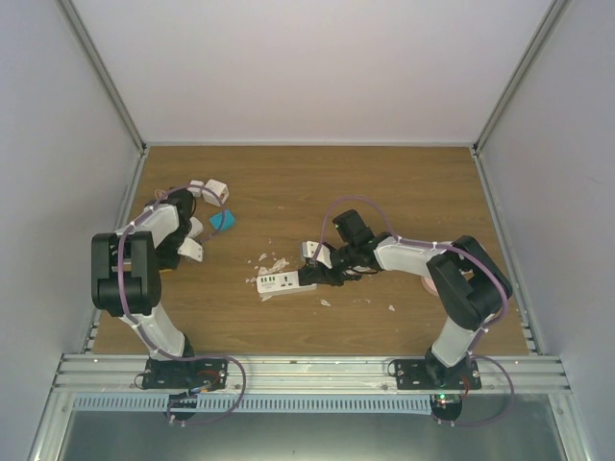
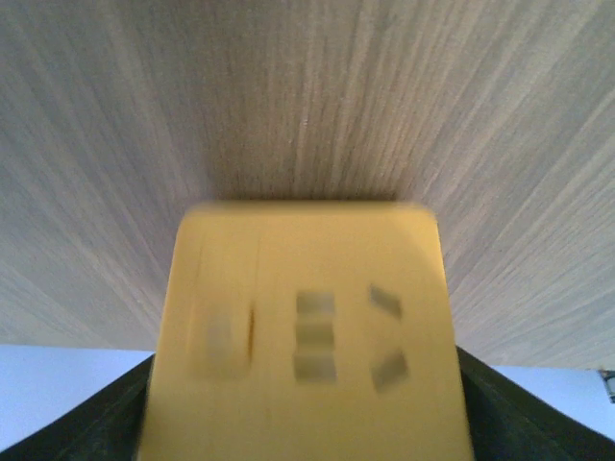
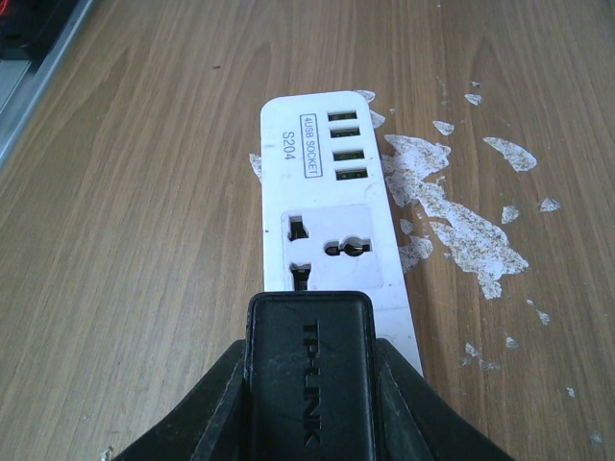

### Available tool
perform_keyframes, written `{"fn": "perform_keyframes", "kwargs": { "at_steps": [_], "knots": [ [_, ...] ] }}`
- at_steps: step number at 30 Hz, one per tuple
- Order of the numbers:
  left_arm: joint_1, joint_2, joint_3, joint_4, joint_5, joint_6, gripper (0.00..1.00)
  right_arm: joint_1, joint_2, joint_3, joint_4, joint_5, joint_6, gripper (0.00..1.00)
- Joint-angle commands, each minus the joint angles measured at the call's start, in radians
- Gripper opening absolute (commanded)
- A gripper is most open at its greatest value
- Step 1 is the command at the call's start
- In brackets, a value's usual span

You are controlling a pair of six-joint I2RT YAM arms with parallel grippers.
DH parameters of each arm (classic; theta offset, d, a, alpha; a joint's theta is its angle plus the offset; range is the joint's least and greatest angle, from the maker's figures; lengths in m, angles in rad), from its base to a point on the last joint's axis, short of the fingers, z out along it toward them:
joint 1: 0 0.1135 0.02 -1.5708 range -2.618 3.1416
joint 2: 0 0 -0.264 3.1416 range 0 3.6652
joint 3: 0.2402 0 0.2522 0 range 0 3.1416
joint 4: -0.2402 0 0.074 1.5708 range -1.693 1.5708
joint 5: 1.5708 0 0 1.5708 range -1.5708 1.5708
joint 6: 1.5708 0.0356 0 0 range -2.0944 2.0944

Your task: Pull the plug off the socket

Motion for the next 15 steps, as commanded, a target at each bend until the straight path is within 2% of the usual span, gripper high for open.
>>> {"fn": "perform_keyframes", "kwargs": {
  "at_steps": [1,3,6,10,15],
  "knots": [
    [0.005,-0.012,0.043,-0.025,0.027,-0.026,0.76,0.01,0.0,0.013,-0.011,0.018,0.015,0.17],
    [0.005,-0.035,0.056,-0.044,0.066,-0.03,0.81,0.01,0.0,0.012,-0.01,0.018,0.015,0.17],
    [0.007,-0.077,0.068,-0.083,0.132,-0.033,0.94,0.01,-0.001,0.013,-0.012,0.018,0.014,0.17],
    [0.006,-0.122,0.12,-0.155,0.257,-0.064,0.95,0.01,-0.007,0.009,-0.011,0.016,0.012,0.17],
    [-0.003,-0.165,0.241,-0.277,0.528,-0.157,0.95,0.01,-0.011,0.009,-0.011,0.013,0.009,0.17]
  ]
}}
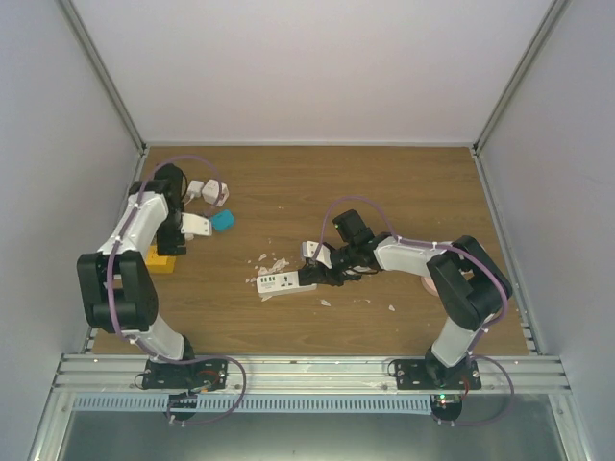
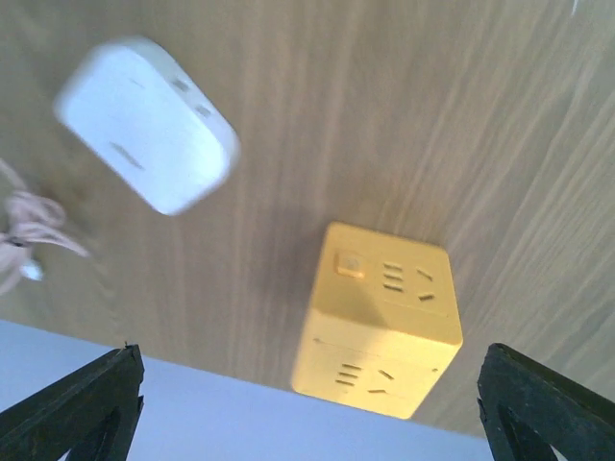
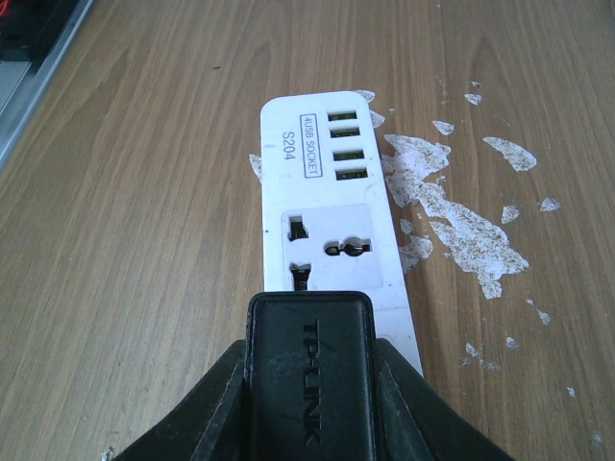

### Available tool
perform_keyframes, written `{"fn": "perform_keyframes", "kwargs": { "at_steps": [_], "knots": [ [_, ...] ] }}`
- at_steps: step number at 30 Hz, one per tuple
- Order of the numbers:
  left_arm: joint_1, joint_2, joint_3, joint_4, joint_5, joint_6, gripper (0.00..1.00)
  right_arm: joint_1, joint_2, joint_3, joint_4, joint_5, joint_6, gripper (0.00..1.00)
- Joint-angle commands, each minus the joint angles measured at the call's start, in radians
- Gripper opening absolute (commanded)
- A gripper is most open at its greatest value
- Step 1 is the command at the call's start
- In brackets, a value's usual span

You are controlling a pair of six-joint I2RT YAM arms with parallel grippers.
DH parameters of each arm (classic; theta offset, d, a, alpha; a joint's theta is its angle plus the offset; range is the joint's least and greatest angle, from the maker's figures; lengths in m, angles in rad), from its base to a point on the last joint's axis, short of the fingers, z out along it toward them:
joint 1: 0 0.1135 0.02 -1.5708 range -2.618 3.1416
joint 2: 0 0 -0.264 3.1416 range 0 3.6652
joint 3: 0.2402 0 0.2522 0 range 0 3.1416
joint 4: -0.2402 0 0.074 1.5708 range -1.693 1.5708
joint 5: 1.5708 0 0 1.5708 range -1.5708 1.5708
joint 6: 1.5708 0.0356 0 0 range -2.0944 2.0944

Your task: Pull the plug off the socket

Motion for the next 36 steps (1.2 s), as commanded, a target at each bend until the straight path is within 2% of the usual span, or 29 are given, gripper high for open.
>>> {"fn": "perform_keyframes", "kwargs": {
  "at_steps": [1,7,15,20,26,30,36],
  "knots": [
    [-0.01,-0.075,0.093,-0.129,0.32,-0.1,0.95,0.009,-0.011,0.009,-0.009,0.01,0.006,0.17],
    [-0.121,-0.163,0.025,-0.091,0.637,-0.247,0.95,0.01,0.0,0.006,-0.005,0.005,0.004,0.17],
    [-0.286,-0.141,-0.075,0.083,0.901,-0.567,0.92,0.01,0.012,0.009,-0.011,0.004,0.002,0.17],
    [-0.36,-0.137,-0.213,0.264,0.927,-0.679,0.9,0.01,0.004,0.001,0.001,0.007,0.003,0.17],
    [-0.438,-0.072,-0.297,0.345,0.945,-0.722,0.85,0.009,0.01,0.004,-0.001,-0.002,0.003,0.17],
    [-0.456,-0.056,-0.337,0.406,0.936,-0.745,0.85,0.01,0.006,0.0,0.005,-0.009,0.003,0.16],
    [-0.456,-0.015,-0.336,0.49,0.915,-0.794,0.79,0.01,0.003,0.0,0.007,-0.013,0.001,0.16]
  ]
}}
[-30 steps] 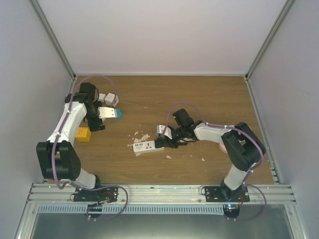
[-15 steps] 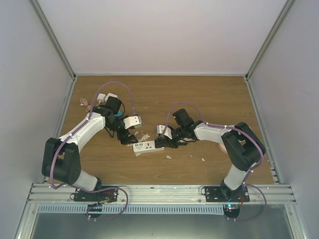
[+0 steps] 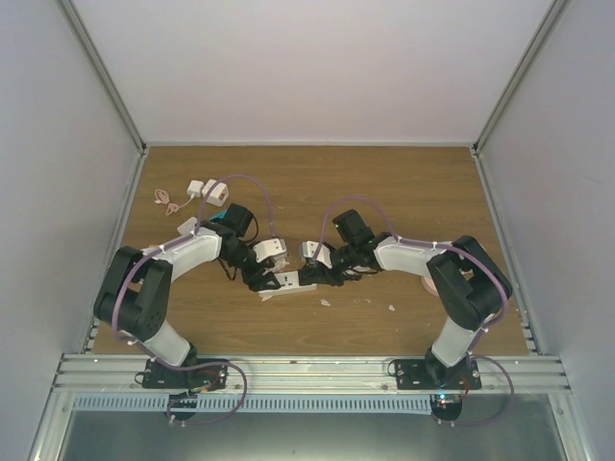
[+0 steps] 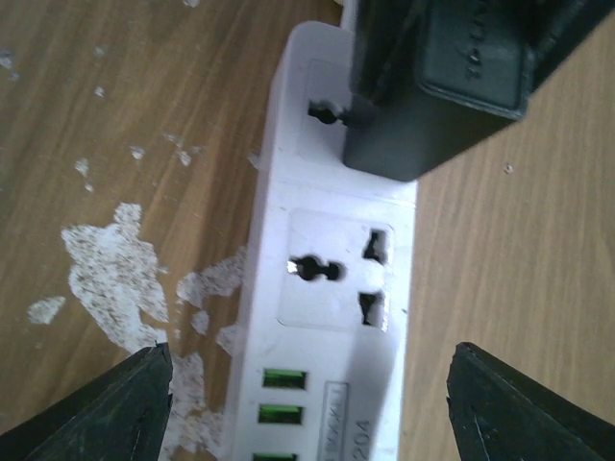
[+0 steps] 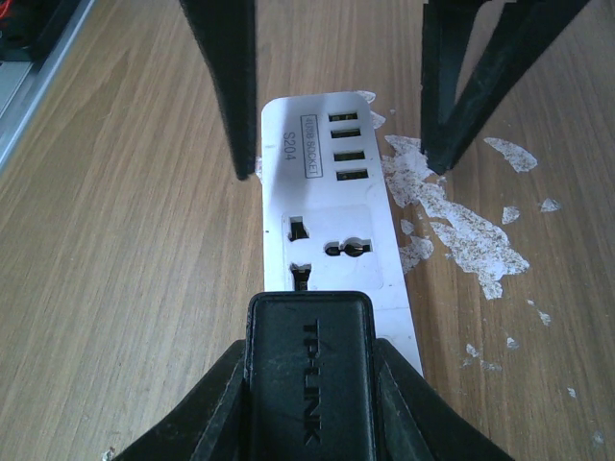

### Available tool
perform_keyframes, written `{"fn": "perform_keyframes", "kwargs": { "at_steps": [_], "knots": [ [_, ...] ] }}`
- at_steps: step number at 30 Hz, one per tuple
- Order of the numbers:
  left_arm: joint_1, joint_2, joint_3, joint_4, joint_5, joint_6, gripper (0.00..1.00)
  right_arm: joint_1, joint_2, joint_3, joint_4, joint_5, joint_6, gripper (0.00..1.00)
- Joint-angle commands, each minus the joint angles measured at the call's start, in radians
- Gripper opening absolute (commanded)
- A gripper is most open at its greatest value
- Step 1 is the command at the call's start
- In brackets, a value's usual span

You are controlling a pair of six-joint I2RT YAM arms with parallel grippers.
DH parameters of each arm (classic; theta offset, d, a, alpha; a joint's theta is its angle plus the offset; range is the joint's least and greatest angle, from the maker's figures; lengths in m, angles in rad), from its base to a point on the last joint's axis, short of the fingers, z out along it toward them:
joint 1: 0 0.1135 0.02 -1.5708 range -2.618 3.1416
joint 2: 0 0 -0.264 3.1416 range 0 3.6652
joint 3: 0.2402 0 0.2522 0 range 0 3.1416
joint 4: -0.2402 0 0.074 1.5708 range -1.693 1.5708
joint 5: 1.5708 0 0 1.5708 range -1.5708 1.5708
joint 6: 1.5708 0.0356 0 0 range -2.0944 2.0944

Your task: Pull the plug off the socket

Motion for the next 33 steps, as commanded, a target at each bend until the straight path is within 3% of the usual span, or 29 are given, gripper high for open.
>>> {"fn": "perform_keyframes", "kwargs": {
  "at_steps": [1,18,33],
  "knots": [
    [-0.007,0.03,0.002,0.124,0.009,-0.053,0.78,0.01,0.002,0.0,0.007,-0.012,0.001,0.16],
    [-0.042,0.135,-0.032,0.148,-0.08,-0.027,0.63,0.009,-0.039,0.01,0.019,-0.029,0.028,0.11],
    [-0.045,0.159,-0.071,0.153,-0.131,-0.007,0.56,0.005,-0.089,0.015,0.033,-0.053,0.046,0.08]
  ]
}}
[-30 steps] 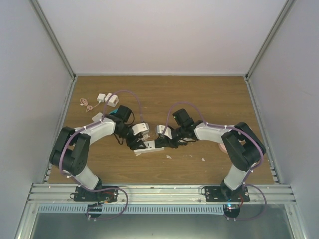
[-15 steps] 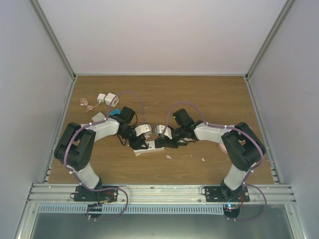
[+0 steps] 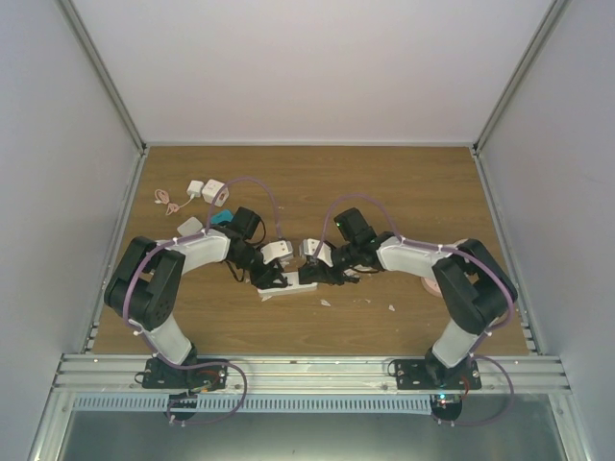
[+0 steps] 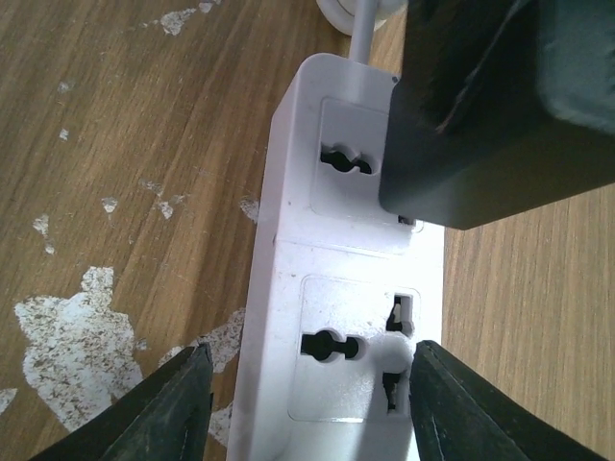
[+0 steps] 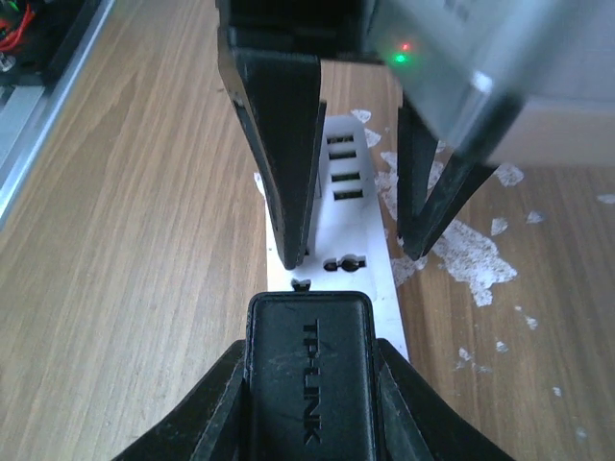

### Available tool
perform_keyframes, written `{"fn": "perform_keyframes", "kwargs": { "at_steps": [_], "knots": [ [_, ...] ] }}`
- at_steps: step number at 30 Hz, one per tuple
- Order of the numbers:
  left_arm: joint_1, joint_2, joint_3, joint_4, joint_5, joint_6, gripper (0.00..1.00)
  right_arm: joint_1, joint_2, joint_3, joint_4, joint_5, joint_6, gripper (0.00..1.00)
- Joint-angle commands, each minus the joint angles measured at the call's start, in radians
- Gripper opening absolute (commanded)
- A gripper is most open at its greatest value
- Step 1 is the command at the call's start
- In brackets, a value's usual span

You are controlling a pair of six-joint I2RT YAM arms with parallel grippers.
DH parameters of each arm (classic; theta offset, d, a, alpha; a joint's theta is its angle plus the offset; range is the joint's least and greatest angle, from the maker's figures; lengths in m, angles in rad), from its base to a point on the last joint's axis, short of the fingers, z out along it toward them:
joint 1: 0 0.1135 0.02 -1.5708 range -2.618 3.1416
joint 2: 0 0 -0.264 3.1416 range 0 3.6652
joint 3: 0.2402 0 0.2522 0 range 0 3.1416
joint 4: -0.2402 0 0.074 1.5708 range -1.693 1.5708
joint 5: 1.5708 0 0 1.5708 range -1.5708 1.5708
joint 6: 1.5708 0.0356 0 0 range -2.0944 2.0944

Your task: Pull the plug off the socket

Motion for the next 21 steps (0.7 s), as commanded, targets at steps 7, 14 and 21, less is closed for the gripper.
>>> {"fn": "perform_keyframes", "kwargs": {
  "at_steps": [7,14,21],
  "knots": [
    [-0.01,0.071,-0.058,0.0,-0.185,0.045,0.53,0.002,-0.067,0.033,0.041,-0.069,0.033,0.08],
    [-0.01,0.079,-0.056,0.0,-0.193,0.046,0.52,-0.011,-0.08,0.035,0.032,-0.072,0.036,0.07],
    [-0.009,0.065,-0.024,-0.025,-0.151,0.04,0.52,-0.058,-0.113,0.034,0.016,-0.116,0.069,0.07]
  ]
}}
